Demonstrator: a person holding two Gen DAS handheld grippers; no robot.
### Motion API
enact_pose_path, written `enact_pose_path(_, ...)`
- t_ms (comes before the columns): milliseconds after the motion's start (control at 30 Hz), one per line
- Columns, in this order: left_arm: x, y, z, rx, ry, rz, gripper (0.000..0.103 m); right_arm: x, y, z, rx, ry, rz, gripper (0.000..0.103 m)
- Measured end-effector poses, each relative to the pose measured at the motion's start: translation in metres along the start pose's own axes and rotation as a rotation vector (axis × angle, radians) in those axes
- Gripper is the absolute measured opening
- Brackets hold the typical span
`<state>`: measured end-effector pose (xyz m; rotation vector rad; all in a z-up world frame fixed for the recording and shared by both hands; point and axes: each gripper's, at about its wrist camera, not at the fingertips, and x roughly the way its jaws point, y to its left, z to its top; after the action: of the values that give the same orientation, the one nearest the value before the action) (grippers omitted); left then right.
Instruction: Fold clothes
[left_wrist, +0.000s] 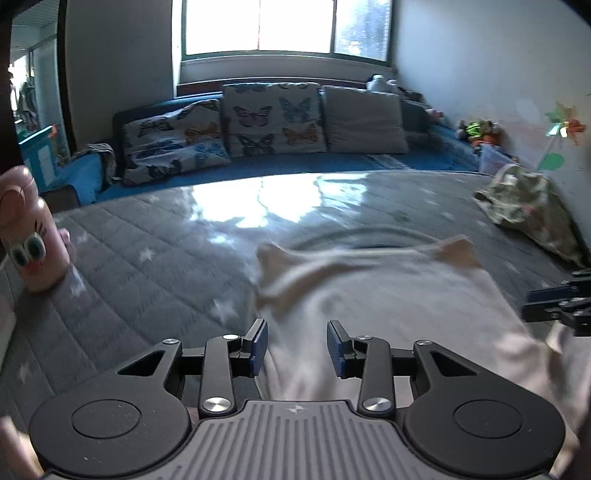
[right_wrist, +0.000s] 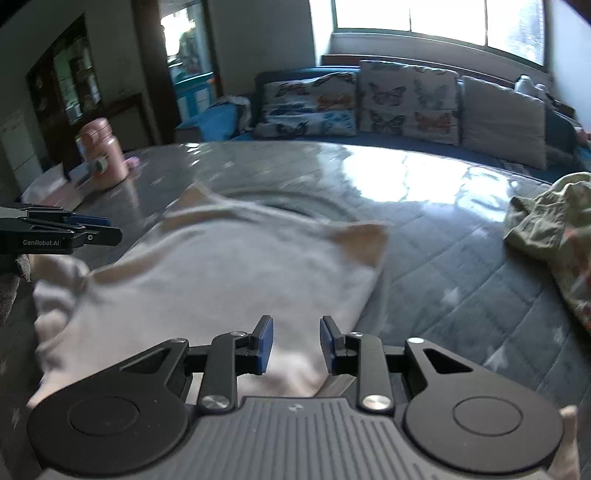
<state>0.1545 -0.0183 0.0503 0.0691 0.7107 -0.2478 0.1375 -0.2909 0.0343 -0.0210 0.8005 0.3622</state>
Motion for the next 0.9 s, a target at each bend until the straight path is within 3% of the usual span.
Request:
enact_pose_path(300, 0.064, 0.011, 0.030, -0.016, 0.050, 0.048, 0.038, 0.039, -0.053, 0.037, 0.123, -0.024, -0.055, 0.027)
enact_pose_path(467, 0.083, 0.014, 0.032, -0.034, 0.059, 0.043, 0.038, 0.063, -0.057, 0.045, 0.124, -0.010, -0.049, 0.027)
enact_pose_path(567, 0.089, 0.016, 0.031, -0.033, 0.067, 0.026, 0.015, 0.077, -0.059, 0.050, 0.123, -0.001, -0.044, 0.024)
enact_pose_path(600, 0.090, 0.016, 0.030, -0.028, 0.068, 0.019, 0.011, 0.079, -0.058, 0.052, 0.117, -0.002, -0.046, 0.016)
enact_pose_path(633, 0.090, 0.017, 0.030, -0.024, 0.065, 0.025, 0.009, 0.080, -0.056, 0.053, 0.110, -0.004, -0.049, 0.007)
enact_pose_path(900, 0.070, 0.040, 0.042, -0.050, -0.048, 0.069, 0.008, 0.100, -0.050, 0.073, 0.078, -0.028, -0.073, 0.003)
